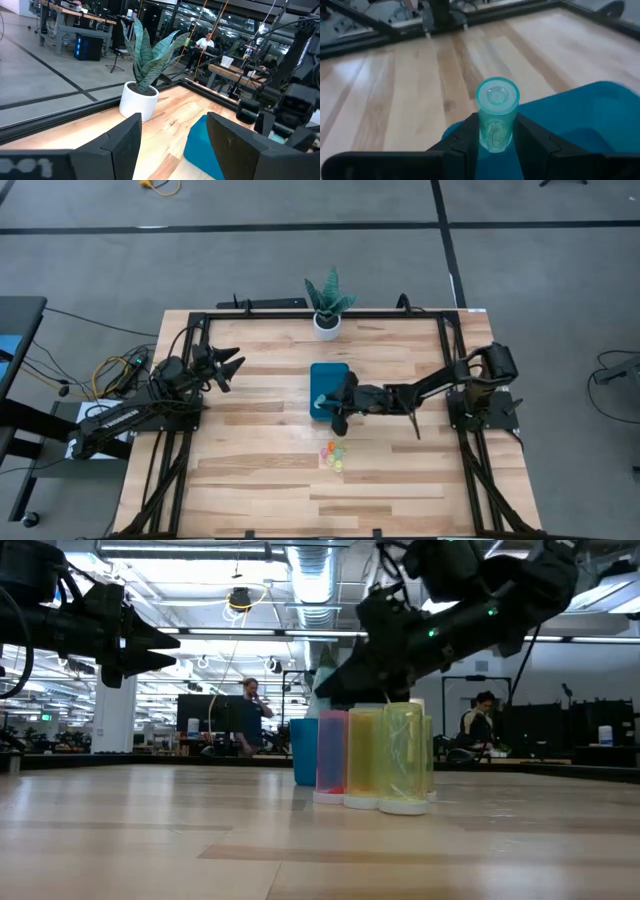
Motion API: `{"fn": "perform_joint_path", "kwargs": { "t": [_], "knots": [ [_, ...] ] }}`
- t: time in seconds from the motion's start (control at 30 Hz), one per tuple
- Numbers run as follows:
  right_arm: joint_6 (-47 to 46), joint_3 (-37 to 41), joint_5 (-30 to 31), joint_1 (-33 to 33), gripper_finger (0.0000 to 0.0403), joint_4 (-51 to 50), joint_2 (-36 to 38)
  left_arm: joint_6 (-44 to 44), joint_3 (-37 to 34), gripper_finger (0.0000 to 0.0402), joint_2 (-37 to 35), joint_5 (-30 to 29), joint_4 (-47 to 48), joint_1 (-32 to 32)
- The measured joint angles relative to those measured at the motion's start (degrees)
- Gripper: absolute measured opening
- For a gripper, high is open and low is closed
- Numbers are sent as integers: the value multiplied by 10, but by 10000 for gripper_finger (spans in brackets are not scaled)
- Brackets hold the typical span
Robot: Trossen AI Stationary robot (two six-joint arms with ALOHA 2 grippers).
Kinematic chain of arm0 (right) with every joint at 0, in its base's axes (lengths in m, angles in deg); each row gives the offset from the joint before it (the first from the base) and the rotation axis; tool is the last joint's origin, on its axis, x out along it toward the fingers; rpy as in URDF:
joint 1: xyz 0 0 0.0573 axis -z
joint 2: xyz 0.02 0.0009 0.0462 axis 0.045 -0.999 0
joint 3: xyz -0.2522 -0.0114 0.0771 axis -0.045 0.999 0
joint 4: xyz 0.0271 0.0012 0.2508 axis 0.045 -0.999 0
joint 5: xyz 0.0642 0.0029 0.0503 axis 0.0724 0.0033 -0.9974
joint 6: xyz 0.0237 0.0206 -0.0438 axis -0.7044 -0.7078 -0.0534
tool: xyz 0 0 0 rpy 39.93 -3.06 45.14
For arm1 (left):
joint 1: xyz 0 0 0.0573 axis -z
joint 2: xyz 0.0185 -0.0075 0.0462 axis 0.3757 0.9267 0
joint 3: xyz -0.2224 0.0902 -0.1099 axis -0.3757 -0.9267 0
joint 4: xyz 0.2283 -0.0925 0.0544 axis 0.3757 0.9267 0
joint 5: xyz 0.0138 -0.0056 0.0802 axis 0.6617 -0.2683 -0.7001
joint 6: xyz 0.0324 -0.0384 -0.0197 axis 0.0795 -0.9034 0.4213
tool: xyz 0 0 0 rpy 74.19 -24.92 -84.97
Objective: Pick and place pill bottles into a basket
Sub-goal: Put the blue pill bottle into the blue container
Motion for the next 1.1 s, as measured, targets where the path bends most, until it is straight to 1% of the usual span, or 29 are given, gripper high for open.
{"fn": "perform_joint_path", "kwargs": {
  "t": [0.23, 0.43, 0.67, 0.87, 1.1],
  "knots": [
    [1, -37, -9, 1, 103, -65, -23, 0, 0, 213, 0, 0, 0, 0],
    [0, -44, -12, 5, 103, -80, -23, 0, 0, 213, 0, 0, 0, 0],
    [-15, -44, -66, 12, 103, -77, -23, 0, 0, 213, 0, 0, 0, 0],
    [-15, -44, -98, 20, 103, -91, -23, 0, 0, 213, 0, 0, 0, 0],
    [-8, -44, -113, 34, 103, -116, -22, 0, 0, 213, 0, 0, 0, 0]
  ]
}}
